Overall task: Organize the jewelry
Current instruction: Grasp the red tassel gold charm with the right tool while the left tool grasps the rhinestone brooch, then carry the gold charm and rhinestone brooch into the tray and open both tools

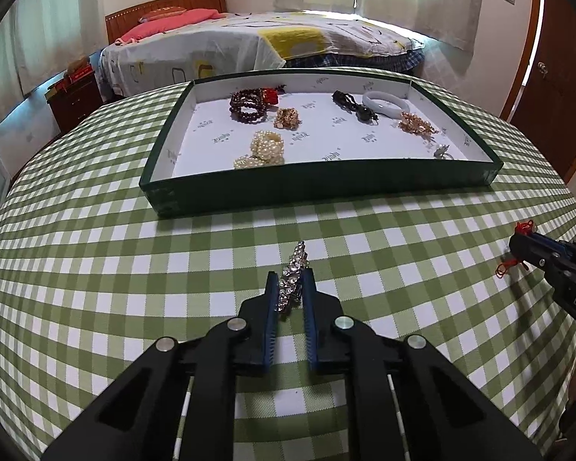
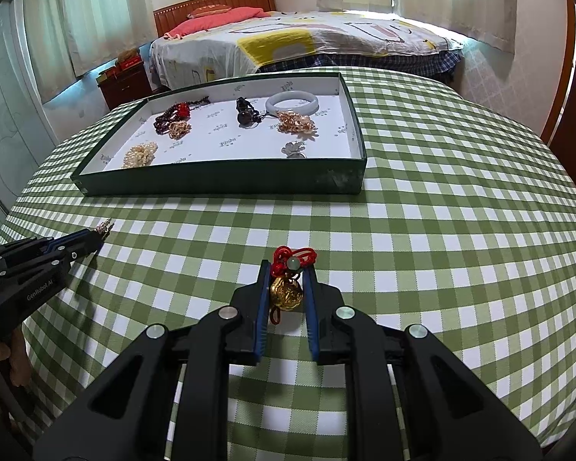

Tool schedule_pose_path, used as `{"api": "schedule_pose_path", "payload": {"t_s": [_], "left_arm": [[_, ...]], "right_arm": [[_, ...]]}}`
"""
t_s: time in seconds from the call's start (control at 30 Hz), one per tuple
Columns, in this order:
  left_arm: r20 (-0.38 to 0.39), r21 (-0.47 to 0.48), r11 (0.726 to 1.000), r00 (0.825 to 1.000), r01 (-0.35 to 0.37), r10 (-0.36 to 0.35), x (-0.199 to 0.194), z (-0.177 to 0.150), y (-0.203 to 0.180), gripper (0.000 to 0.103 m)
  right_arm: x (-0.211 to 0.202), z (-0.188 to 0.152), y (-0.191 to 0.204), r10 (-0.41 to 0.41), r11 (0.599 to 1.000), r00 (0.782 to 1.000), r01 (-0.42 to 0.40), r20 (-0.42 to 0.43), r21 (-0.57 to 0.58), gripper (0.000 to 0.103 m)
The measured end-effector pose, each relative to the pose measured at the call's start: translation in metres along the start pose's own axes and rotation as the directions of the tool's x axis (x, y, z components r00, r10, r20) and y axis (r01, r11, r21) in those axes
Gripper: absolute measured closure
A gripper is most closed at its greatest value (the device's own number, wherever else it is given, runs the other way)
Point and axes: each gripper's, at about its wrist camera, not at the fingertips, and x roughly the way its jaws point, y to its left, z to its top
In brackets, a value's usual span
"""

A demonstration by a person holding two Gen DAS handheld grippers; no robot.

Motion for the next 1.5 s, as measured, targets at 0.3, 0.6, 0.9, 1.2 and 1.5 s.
{"api": "schedule_pose_path", "payload": {"t_s": [0.3, 0.6, 0.9, 1.2, 1.5], "left_arm": [[0.032, -0.011, 1.0, 0.999, 0.009, -0.009, -0.015, 0.003, 0.002, 0.09], [0.117, -0.011, 0.999, 0.992, 0.039, -0.037, -0.044, 0.025, -0.001, 0.09], [0.216, -0.014, 0.999, 0.975, 0.049, -0.045, -0.06, 0.062, -0.004, 0.09], [0.288, -0.025, 0.998, 0.956, 0.059, -0.05, -0.055, 0.1, -0.011, 0.09], [0.281, -0.048, 0.998, 0.959, 0.033, -0.018, -0.015, 0.12, -0.015, 0.09]], "right_arm": [[-0.008, 0.003, 0.007, 0.013, 1.0, 1.0, -0.013, 0.021, -0.008, 0.087], [-0.033, 0.021, 0.016, 0.055, 0.998, 0.994, -0.055, 0.09, -0.008, 0.087], [-0.052, 0.058, 0.036, 0.074, 0.996, 0.979, -0.063, 0.191, -0.065, 0.087], [-0.05, 0.099, 0.049, 0.087, 0.992, 0.957, -0.059, 0.276, -0.108, 0.087], [-0.007, 0.131, 0.049, 0.1, 0.992, 0.96, -0.077, 0.261, -0.096, 0.086]]}}
